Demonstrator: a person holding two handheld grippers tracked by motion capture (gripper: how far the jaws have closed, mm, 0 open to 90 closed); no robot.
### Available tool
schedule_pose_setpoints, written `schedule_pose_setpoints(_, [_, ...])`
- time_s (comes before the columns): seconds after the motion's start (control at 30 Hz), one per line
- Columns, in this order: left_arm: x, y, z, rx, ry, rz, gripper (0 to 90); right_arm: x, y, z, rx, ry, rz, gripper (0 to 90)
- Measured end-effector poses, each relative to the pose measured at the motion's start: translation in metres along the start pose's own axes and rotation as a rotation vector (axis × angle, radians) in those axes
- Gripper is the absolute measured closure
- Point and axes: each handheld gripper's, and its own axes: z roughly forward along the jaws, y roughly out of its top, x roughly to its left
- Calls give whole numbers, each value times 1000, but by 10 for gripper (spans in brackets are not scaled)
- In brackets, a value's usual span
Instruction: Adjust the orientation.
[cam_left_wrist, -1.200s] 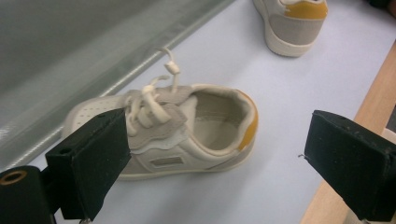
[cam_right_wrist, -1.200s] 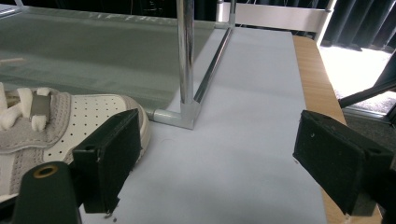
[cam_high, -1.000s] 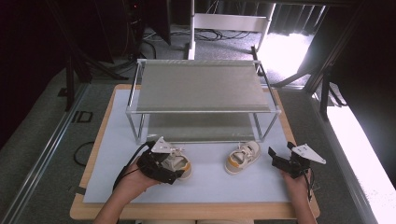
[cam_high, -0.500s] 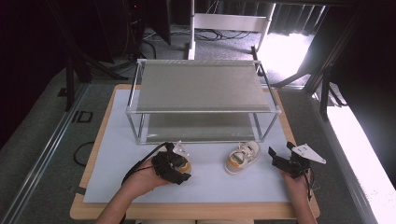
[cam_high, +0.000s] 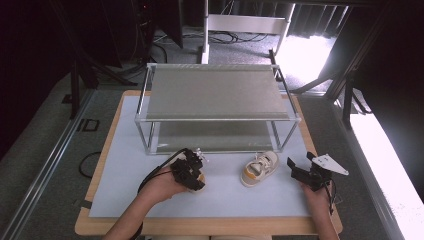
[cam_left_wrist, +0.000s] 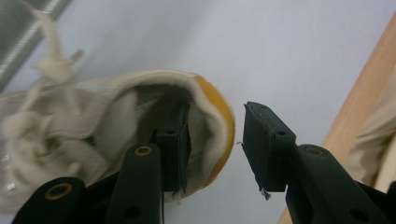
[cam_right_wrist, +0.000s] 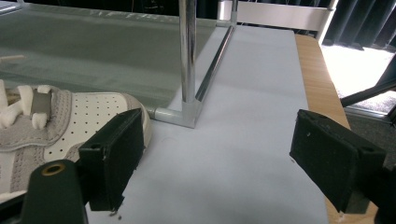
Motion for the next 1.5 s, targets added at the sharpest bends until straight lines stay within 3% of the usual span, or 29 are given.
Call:
schedule_pose_setpoints(0.2, [1,1,9,60,1,22,670,0,0,0,1,2,0,171])
schedule_pose_setpoints(0.3, [0,0,8,51,-1,97,730,0,0,0,2,1,-1,172])
schedule_pose_setpoints(0.5, [-7,2,7,65,-42,200,762,0,0,0,3,0,-1,172])
schedule_pose_setpoints(0.7, [-16,12,6,88,-55,266,770,0,0,1,5,-1,-6,172])
schedule_pose_setpoints(0.83, [-24,22,5,89,-64,340,771,0,0,0,5,-1,-2,172])
schedule_pose_setpoints(0.93, [-31,30,6,85,-97,392,770,0,0,0,4,0,-2,172])
schedule_pose_setpoints(0.97, [-34,32,7,80,-120,429,769,0,0,0,4,1,-2,172])
schedule_pose_setpoints(1.03, [-35,33,8,79,-126,438,768,0,0,0,4,2,-1,172])
schedule_pose_setpoints(1.13, [-35,32,13,94,-152,497,765,0,0,0,1,3,2,172])
schedule_pose_setpoints(1.23, [-34,28,17,130,-164,526,759,0,0,0,1,4,1,172])
schedule_pose_setpoints(1.5, [-25,9,10,205,-175,530,742,0,0,0,4,3,-1,172])
